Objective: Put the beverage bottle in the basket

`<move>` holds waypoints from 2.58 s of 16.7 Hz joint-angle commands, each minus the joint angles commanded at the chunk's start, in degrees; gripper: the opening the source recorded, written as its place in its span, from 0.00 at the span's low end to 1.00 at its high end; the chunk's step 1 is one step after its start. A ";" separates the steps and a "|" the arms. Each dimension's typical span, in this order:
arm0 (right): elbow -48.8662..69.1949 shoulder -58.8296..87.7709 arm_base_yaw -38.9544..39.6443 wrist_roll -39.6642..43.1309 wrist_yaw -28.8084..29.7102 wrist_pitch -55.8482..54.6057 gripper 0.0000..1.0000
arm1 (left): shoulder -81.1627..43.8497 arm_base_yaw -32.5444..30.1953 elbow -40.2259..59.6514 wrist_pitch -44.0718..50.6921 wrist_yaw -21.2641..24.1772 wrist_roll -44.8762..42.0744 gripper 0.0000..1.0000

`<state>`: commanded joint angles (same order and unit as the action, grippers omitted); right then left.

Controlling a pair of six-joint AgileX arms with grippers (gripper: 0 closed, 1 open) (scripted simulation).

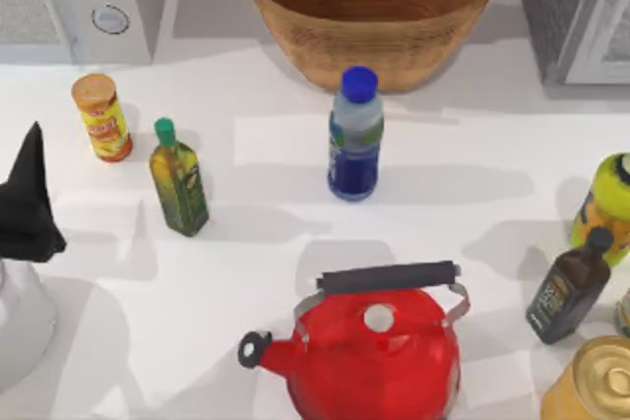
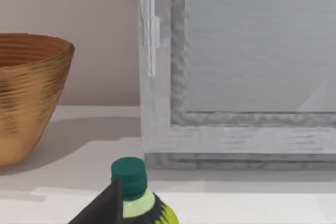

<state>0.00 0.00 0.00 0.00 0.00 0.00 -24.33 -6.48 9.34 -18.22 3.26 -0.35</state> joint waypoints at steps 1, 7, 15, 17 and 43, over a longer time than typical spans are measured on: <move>0.00 0.00 0.00 0.00 0.00 0.00 1.00 | -4.46 -1.24 1.52 -3.25 0.65 -0.05 1.00; 0.00 0.00 0.00 0.00 0.00 0.00 1.00 | -35.14 -9.63 11.48 -25.46 5.16 -0.29 1.00; 0.00 0.00 0.00 0.00 0.00 0.00 1.00 | -77.76 -20.00 23.52 -55.81 11.05 -0.36 1.00; 0.00 0.00 0.00 0.00 0.00 0.00 1.00 | -86.96 -21.83 25.61 -62.23 12.17 -0.34 1.00; 0.00 0.00 0.00 0.00 0.00 0.00 1.00 | -113.50 -27.01 44.99 -64.68 11.06 -0.14 1.00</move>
<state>0.00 0.00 0.00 0.00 0.00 0.00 -137.83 -33.49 54.33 -82.90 14.31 -0.50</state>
